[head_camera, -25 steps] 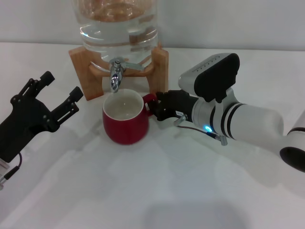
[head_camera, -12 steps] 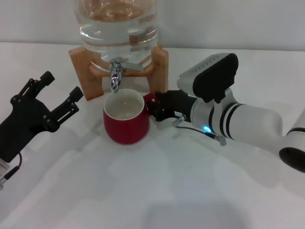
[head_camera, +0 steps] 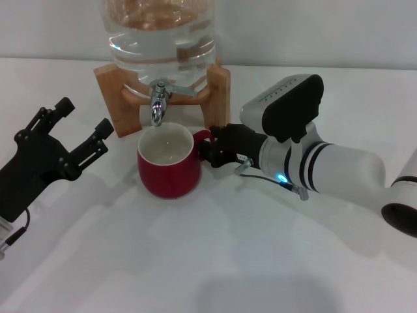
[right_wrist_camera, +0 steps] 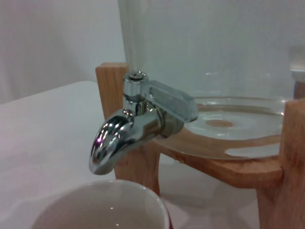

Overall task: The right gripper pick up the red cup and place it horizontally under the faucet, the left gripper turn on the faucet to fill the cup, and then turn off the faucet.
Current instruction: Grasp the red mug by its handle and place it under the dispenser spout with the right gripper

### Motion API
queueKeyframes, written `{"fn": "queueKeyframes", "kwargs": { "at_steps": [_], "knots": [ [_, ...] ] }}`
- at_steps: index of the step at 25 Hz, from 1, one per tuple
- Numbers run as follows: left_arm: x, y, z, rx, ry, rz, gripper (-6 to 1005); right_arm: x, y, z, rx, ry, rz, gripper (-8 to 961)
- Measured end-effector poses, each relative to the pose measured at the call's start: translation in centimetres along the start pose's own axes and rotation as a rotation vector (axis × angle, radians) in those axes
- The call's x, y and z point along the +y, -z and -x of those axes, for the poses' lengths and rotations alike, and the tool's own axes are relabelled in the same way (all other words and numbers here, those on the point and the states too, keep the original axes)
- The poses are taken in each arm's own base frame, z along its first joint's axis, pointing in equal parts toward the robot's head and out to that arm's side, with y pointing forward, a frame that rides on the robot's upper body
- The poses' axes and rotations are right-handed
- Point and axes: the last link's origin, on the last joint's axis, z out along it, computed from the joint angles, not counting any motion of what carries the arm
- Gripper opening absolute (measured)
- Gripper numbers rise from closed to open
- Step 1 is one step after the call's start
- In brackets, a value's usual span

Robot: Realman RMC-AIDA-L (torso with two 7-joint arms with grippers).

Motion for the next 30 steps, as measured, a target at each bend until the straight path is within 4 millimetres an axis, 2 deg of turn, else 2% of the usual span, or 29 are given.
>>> {"fn": "queueKeyframes", "kwargs": {
  "at_steps": [5, 30],
  "knots": [
    [0.0, 0.0, 0.0, 0.0, 0.0, 0.0, 886, -0.26, 0.02, -0.01, 0.0, -0.001, -0.008, 361],
    [-0.23, 0.03, 0.05, -0.006, -0.002, -0.012, 886, -0.3, 0.39, -0.61, -0.006, -0.001, -0.007, 361]
  ]
}}
